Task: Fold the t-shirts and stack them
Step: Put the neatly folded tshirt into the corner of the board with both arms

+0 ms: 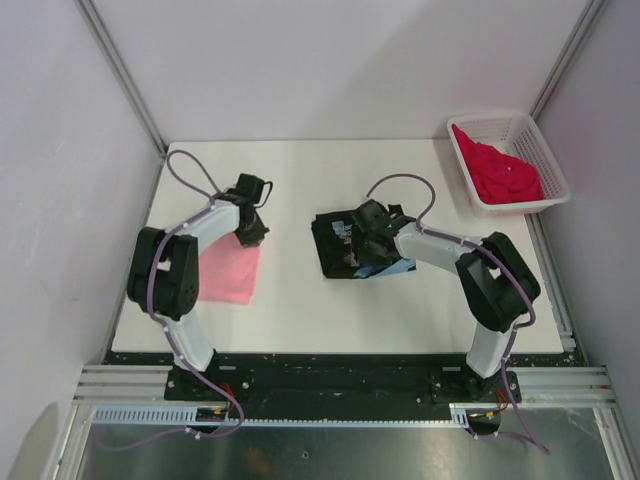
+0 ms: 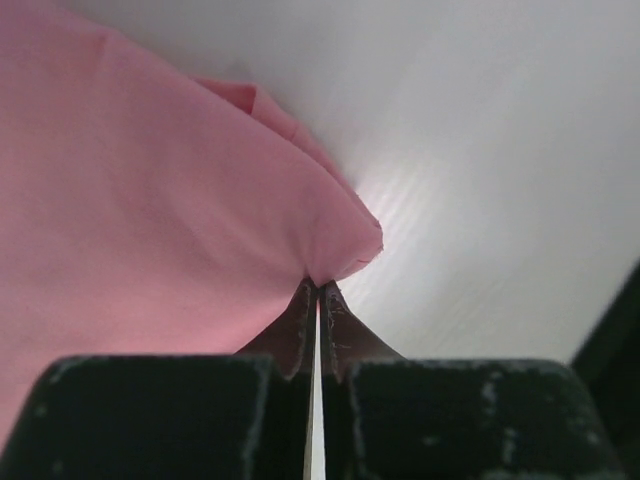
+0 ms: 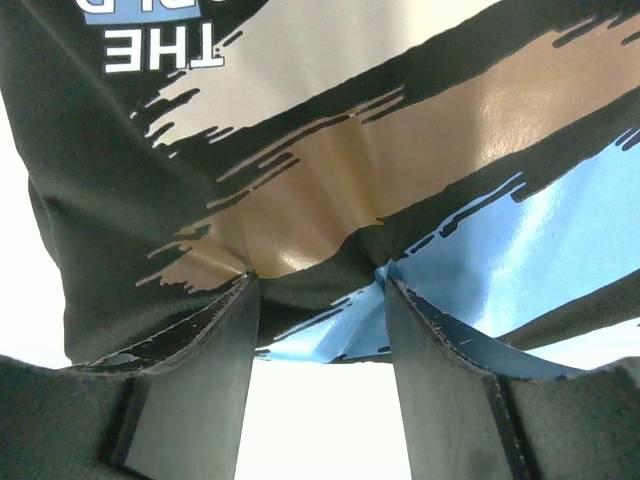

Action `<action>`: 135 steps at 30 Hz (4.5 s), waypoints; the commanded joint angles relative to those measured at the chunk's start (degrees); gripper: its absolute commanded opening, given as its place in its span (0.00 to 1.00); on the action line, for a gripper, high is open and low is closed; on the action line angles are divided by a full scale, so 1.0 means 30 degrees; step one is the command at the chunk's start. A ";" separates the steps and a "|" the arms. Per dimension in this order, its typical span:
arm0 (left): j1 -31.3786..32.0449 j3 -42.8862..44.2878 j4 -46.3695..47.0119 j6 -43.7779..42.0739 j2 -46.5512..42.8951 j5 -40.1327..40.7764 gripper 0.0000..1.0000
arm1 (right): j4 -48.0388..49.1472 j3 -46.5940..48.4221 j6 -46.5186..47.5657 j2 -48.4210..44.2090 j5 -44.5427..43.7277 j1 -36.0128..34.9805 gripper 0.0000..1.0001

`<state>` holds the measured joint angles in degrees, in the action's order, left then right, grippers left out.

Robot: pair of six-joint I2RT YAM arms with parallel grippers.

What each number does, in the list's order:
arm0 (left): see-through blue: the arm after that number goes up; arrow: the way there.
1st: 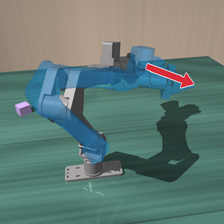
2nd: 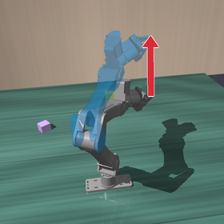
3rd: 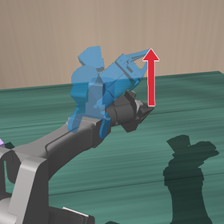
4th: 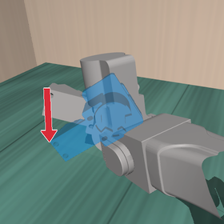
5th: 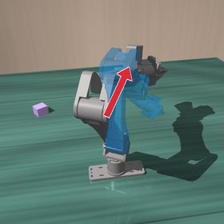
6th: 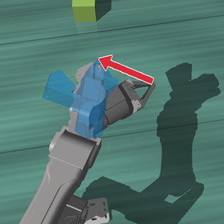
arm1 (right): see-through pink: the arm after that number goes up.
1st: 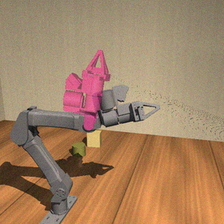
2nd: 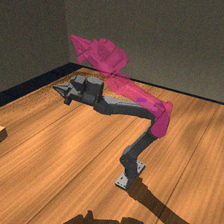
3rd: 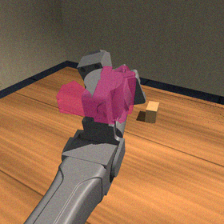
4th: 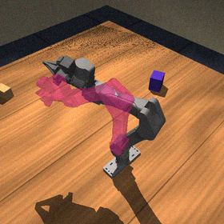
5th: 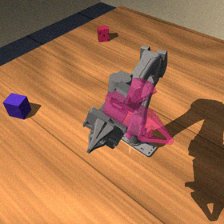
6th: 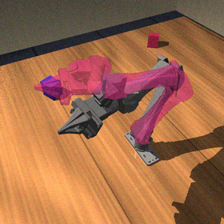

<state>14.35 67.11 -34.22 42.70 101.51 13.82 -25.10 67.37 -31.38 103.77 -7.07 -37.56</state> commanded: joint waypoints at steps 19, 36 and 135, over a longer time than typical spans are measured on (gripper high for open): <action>0.1908 0.2905 0.0897 -0.1994 -0.0599 -0.3371 0.56 | 0.0113 -0.1720 -0.1873 -0.3571 0.1712 -0.1870 0.65; 0.6574 -0.2448 0.4167 -0.1353 -0.2721 -0.6296 0.30 | 0.2265 -0.1730 -0.0335 -0.5328 0.2005 0.6089 0.68; 0.4914 -0.6723 0.4557 -0.1914 -0.4216 -0.5251 0.00 | 0.9280 -0.4445 0.0710 0.1224 0.6754 0.5682 0.29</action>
<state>29.76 46.30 -17.10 39.99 90.89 -3.73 11.11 56.03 -28.36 107.55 16.16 -19.46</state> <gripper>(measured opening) 0.003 0.409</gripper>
